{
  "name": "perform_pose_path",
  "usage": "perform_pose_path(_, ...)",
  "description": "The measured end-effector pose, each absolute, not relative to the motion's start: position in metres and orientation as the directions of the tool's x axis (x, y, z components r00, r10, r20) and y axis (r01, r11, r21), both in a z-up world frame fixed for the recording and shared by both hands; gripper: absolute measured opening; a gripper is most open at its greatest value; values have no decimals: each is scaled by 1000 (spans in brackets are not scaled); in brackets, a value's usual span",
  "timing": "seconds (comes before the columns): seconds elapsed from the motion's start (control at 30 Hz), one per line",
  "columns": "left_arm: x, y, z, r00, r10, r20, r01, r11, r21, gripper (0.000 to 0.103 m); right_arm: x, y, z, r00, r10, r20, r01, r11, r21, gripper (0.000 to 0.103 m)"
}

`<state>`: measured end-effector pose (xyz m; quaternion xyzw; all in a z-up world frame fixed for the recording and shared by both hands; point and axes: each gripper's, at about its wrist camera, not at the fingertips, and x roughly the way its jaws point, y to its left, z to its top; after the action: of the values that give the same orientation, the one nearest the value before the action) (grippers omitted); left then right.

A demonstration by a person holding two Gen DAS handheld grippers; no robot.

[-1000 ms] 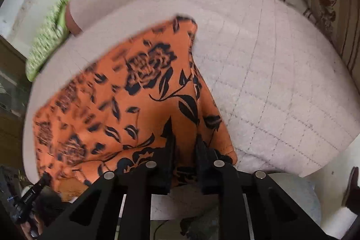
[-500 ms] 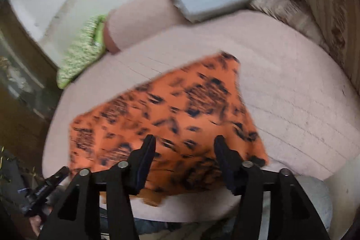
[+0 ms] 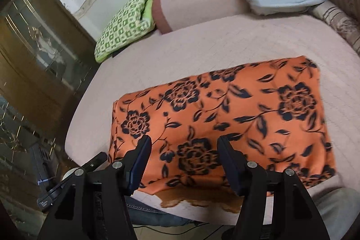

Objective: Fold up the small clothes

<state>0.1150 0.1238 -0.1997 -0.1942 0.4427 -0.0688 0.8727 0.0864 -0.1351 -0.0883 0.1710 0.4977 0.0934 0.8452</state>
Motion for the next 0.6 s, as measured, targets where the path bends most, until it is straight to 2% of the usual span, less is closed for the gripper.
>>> perform_pose_path(0.6,120,124,-203,595,-296,-747,-54,913,-405,46,107,-110,-109,432,358,-828,-9,920,393,62)
